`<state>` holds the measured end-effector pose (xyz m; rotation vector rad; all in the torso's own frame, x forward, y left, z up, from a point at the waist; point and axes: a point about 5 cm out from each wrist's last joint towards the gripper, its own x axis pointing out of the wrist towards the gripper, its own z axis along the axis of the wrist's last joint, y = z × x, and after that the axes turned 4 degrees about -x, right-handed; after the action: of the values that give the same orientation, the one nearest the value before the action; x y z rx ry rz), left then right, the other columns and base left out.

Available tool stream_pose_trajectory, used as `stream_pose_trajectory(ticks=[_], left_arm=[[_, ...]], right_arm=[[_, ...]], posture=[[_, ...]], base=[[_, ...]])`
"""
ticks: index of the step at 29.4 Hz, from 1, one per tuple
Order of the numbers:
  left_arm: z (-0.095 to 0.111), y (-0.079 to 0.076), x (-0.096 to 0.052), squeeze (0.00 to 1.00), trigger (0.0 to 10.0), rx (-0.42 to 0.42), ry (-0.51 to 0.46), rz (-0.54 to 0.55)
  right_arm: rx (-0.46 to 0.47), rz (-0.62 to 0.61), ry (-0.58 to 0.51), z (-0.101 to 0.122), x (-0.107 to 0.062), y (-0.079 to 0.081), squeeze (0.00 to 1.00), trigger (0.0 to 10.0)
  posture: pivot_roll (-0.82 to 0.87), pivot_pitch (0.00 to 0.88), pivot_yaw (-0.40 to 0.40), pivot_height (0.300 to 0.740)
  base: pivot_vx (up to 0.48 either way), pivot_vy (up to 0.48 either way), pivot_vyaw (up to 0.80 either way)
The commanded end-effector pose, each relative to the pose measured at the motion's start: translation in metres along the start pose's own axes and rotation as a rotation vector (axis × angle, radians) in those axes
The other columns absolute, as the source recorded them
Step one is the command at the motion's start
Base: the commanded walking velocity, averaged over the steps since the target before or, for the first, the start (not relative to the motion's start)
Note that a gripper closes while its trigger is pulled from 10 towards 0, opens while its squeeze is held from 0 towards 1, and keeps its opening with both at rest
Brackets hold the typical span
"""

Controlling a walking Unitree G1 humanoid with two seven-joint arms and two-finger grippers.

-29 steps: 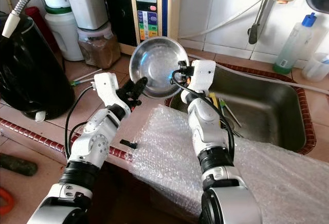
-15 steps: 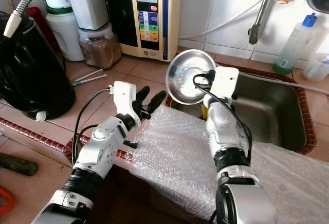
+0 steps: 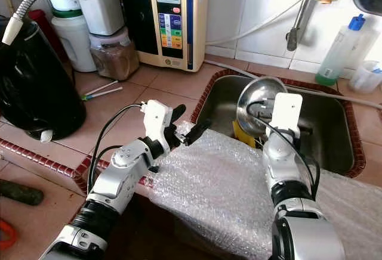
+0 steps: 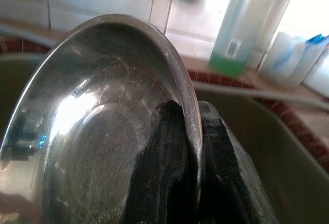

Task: Kitchen organization

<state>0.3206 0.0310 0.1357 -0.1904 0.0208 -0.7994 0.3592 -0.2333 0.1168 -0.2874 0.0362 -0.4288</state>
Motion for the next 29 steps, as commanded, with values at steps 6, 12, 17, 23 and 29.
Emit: stream_pose_trajectory(ticks=[6,12,17,23,29], left_arm=[[0.001,-0.004,0.001,1.0,10.0,0.048,0.012,-0.026],[-0.001,-0.004,0.001,1.0,10.0,0.061,0.028,-0.028],[-0.002,-0.004,0.001,1.0,10.0,0.067,0.035,-0.031],[-0.003,-0.004,0.002,1.0,10.0,0.075,0.044,-0.033],[-0.004,-0.005,0.002,1.0,10.0,0.083,0.049,-0.034]], right_arm=[[-0.011,0.008,0.13,-0.026,-0.008,0.002,1.0,10.0],[0.0,0.019,0.15,-0.029,-0.01,0.004,1.0,10.0],[0.011,0.025,0.167,-0.032,-0.011,0.004,1.0,10.0],[0.061,0.078,0.209,-0.036,-0.012,0.009,1.0,10.0],[0.007,0.181,0.278,-0.044,-0.017,0.02,1.0,10.0]], posture=[[0.06,0.0,0.06,0.74],[0.06,0.0,0.061,0.74],[0.06,0.0,0.06,0.74],[0.06,0.0,0.06,0.74],[0.05,0.0,0.059,0.74]], base=[[0.0,0.0,0.0],[0.0,0.0,0.0],[0.0,0.0,0.0],[0.0,0.0,0.0],[0.0,0.0,0.0]])
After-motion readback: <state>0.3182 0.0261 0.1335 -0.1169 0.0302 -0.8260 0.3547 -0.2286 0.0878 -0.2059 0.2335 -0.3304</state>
